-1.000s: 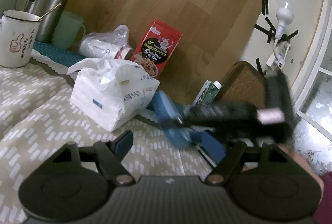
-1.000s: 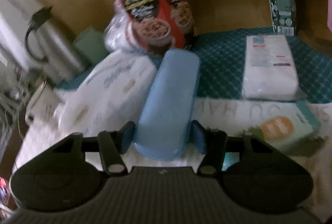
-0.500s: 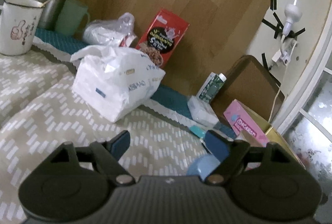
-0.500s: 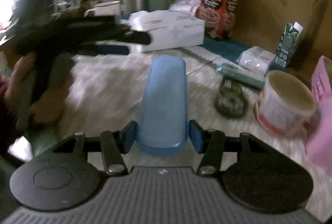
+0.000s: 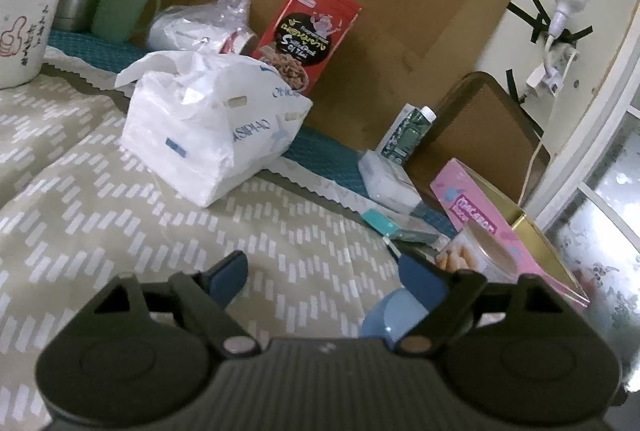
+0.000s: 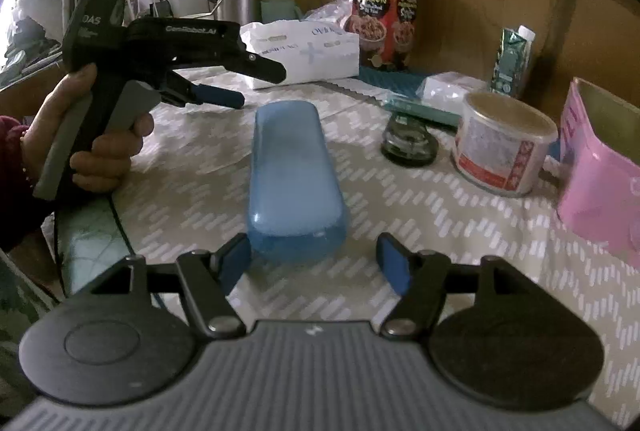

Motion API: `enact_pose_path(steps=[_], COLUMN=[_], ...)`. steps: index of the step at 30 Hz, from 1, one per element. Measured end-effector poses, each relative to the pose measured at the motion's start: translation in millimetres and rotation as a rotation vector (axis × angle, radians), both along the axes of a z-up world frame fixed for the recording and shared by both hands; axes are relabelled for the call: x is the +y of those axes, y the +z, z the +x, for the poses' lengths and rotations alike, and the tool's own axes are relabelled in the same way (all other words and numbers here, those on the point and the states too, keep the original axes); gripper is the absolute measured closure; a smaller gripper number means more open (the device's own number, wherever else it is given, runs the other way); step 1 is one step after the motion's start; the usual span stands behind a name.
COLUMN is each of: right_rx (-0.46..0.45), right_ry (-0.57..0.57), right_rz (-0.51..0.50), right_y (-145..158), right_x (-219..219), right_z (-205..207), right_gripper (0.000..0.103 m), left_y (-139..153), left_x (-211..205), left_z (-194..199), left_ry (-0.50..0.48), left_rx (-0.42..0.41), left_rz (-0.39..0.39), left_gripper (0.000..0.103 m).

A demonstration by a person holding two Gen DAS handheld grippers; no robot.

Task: Organize soft objects
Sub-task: 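Carry the blue case over the pink tin with the left tool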

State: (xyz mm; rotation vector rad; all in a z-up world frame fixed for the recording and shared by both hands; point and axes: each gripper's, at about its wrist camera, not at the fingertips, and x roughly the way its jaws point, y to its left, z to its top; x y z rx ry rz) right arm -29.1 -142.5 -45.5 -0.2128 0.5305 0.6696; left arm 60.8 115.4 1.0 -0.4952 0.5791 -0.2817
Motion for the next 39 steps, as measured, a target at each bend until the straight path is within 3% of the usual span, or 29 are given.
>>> enact_pose_path(steps=[5, 7, 19, 20, 23, 29, 31, 32, 39], right_rx=[-0.009, 0.007, 0.011, 0.011, 0.028, 0.141, 0.160, 0.164, 0.073], right_ry=[-0.007, 0.002, -0.047, -0.052, -0.048, -0.032, -0.036, -0.037, -0.107], right_rz=[0.004, 0.018, 0.043, 0.044, 0.063, 0.245, 0.280, 0.290, 0.315], right_y=[1, 1, -2, -2, -1, -3, -3, -3, 1], right_x=[-4, -7, -20, -19, -18, -32, -33, -34, -49], right_z=[2, 3, -6, -6, -8, -3, -3, -4, -16], right_gripper=[0.035, 0.046, 0.046, 0.046, 0.046, 0.046, 0.047, 0.048, 0.048], left_y=[-1, -1, 1, 1, -1, 3, 1, 0, 33], left_x=[1, 1, -5, -6, -13, -48, -58, -63, -100], left_z=[1, 2, 2, 0, -10, -21, -18, -16, -5], left_ry=[-0.005, -0.008, -0.064, -0.069, -0.152, -0.197, -0.196, -0.197, -0.282], left_rx=[0.003, 0.003, 0.023, 0.036, 0.107, 0.192, 0.209, 0.214, 0.130], left_rz=[-0.006, -0.009, -0.015, -0.025, -0.159, -0.141, -0.161, -0.163, -0.127], left_gripper=[0.017, 0.017, 0.017, 0.017, 0.017, 0.035, 0.048, 0.048, 0.055])
